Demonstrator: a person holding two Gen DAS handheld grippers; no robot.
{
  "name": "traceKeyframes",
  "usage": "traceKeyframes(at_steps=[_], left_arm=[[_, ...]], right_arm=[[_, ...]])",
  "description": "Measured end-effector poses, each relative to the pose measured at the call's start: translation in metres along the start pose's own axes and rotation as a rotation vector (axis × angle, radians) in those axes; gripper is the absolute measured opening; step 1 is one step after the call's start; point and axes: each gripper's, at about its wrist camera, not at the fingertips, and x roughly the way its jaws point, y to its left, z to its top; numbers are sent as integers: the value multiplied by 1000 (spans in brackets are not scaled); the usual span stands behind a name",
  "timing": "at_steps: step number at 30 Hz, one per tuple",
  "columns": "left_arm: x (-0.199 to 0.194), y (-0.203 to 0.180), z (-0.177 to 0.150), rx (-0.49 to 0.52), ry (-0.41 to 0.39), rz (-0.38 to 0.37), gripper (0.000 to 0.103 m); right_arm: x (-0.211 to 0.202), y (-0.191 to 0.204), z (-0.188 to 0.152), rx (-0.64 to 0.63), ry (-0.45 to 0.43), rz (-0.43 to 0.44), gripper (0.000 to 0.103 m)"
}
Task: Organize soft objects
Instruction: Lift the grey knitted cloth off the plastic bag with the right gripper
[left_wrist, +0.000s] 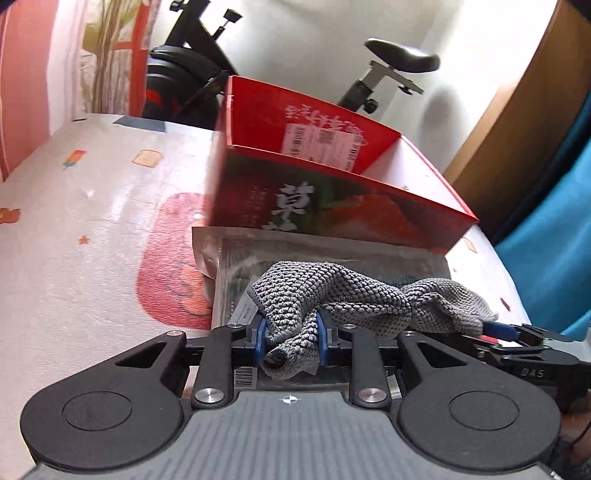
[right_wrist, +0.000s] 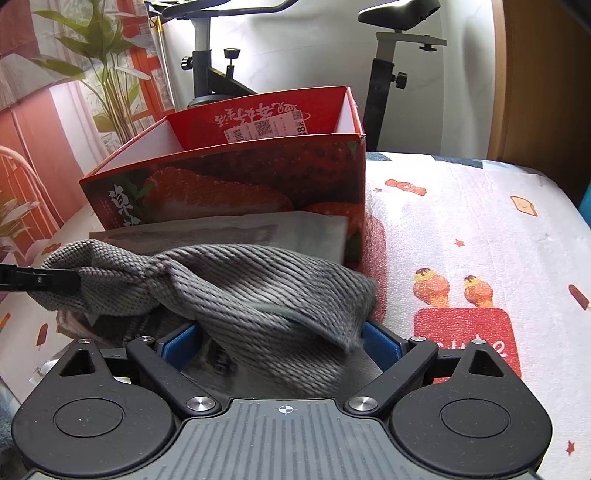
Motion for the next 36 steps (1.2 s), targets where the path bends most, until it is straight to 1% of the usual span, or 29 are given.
traceKeyframes(at_steps=[4,8,9,12,16,20,23,24,25,26,27,28,29,30,32,36], left_arm=[[1,1,3,14,6,10,27],[5,3,6,34,20,14,28],[7,3,7,49,30,7,28],[7,5,8,97,27,11,28],[9,12,9,89,33,8,28],[12,14,7,83,40,14,28],[13,15,6,78,41,22,30],[13,16,6,75,42,22,31],[13,16,7,72,42,24,32],[13,16,6,70,42,25,33],[13,16,6,68,43,26,34],[14,16,6,66,44,28,35],[14,16,6,64,45,28,35],[13,17,6,62,45,26,35],[12,17,5,58,43,22,35],[13,20,4,48,41,17,35]], right_arm=[[-2,2,4,-26,-15,10,90],[-6,14,11,-149,-49,-18,90],[-8,18,12,-180,-60,-22,90],[-11,25,17,-272,-89,-38,90],[-13,29,20,-351,-112,-35,90],[-13,25,23,-350,-118,-4,89],[-9,19,23,-333,-94,37,82],[-8,16,23,-324,-88,51,76],[-8,15,22,-313,-84,65,68],[-8,13,22,-304,-85,74,64],[-7,12,22,-295,-85,80,59],[-7,12,22,-286,-85,91,51],[-7,12,22,-279,-83,107,47],[-7,12,21,-277,-75,119,46],[-5,14,20,-288,-64,112,46],[-4,7,19,-254,-44,124,56]])
